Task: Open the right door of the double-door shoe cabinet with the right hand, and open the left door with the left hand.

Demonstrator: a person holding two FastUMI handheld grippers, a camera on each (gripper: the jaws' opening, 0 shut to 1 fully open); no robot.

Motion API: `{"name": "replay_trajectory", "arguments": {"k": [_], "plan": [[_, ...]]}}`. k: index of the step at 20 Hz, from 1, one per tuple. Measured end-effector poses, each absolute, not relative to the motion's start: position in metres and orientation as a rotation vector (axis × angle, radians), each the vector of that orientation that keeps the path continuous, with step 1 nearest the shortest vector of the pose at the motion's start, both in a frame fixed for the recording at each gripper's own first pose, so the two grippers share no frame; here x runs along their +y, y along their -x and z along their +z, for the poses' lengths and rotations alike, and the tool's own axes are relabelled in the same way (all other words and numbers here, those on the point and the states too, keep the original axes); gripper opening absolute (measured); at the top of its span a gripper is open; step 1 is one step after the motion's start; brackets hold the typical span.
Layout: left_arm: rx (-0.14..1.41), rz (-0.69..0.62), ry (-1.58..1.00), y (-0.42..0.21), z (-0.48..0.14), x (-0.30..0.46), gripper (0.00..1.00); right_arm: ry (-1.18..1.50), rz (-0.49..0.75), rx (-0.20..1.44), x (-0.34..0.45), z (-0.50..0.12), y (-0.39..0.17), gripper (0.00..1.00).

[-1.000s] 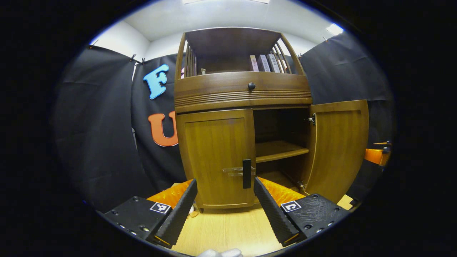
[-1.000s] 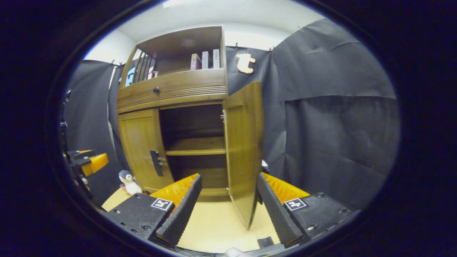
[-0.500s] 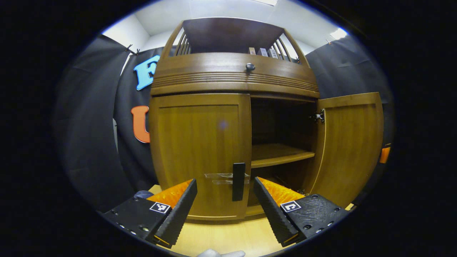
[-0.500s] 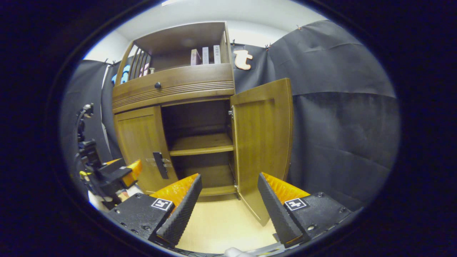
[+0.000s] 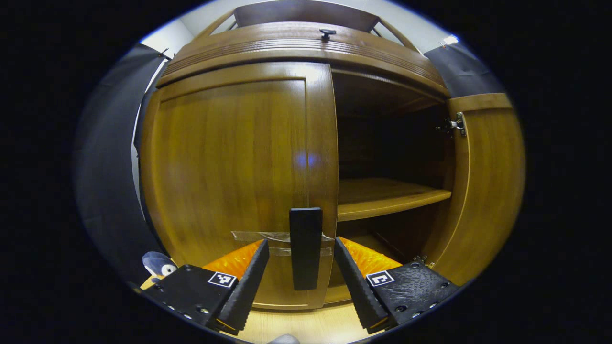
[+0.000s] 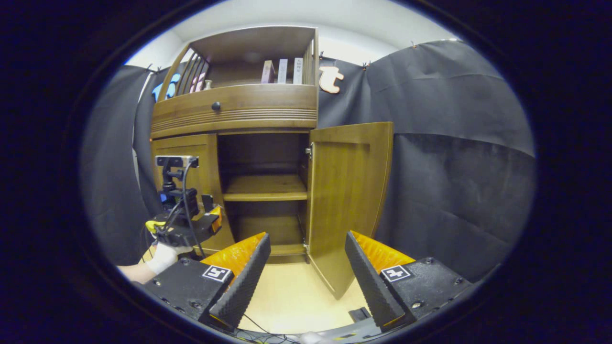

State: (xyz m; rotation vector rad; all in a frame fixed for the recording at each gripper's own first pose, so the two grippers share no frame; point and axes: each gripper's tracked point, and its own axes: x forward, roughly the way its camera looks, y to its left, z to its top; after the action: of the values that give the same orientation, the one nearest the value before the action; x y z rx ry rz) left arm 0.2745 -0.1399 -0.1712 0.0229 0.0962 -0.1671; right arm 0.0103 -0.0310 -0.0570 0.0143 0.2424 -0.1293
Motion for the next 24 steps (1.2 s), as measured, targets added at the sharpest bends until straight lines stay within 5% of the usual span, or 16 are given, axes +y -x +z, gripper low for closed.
{"name": "replay_trajectory", "arguments": {"k": [1, 2, 4, 5, 6, 7, 10, 11, 13, 14, 24], "plan": [[0.097, -0.155, -0.024, -0.280, -0.172, -0.141, 0.90, -0.009, -0.129, 0.252, -0.033, -0.060, -0.009, 1.00], [0.099, -0.154, -0.025, -0.284, -0.174, -0.143, 0.66, -0.009, -0.125, 0.262, -0.034, -0.063, -0.008, 0.99], [0.103, -0.167, -0.021, -0.286, -0.178, -0.147, 0.51, -0.004, -0.117, 0.274, -0.034, -0.067, -0.006, 1.00], [0.097, -0.177, -0.015, -0.283, -0.175, -0.150, 0.63, -0.002, -0.115, 0.277, -0.034, -0.067, -0.006, 0.99], [0.095, -0.174, -0.022, -0.288, -0.176, -0.149, 0.40, -0.002, -0.111, 0.277, -0.034, -0.068, -0.005, 0.99], [0.099, -0.180, -0.029, -0.290, -0.178, -0.149, 0.40, -0.002, -0.107, 0.278, -0.032, -0.068, -0.005, 0.99], [0.102, -0.197, -0.009, -0.286, -0.176, -0.147, 0.19, -0.003, -0.092, 0.284, -0.029, -0.073, -0.005, 1.00], [0.110, -0.209, -0.006, -0.282, -0.175, -0.146, 0.18, 0.000, -0.086, 0.286, -0.027, -0.073, -0.003, 0.99], [0.116, -0.225, -0.007, -0.279, -0.178, -0.144, 0.36, 0.005, -0.080, 0.280, -0.025, -0.071, -0.001, 1.00], [0.116, -0.238, -0.009, -0.276, -0.177, -0.144, 0.22, 0.004, -0.078, 0.276, -0.023, -0.070, 0.001, 1.00], [0.117, -0.305, -0.004, -0.214, -0.176, -0.123, 0.22, -0.003, -0.024, 0.273, -0.009, -0.069, 0.028, 0.99]]}}
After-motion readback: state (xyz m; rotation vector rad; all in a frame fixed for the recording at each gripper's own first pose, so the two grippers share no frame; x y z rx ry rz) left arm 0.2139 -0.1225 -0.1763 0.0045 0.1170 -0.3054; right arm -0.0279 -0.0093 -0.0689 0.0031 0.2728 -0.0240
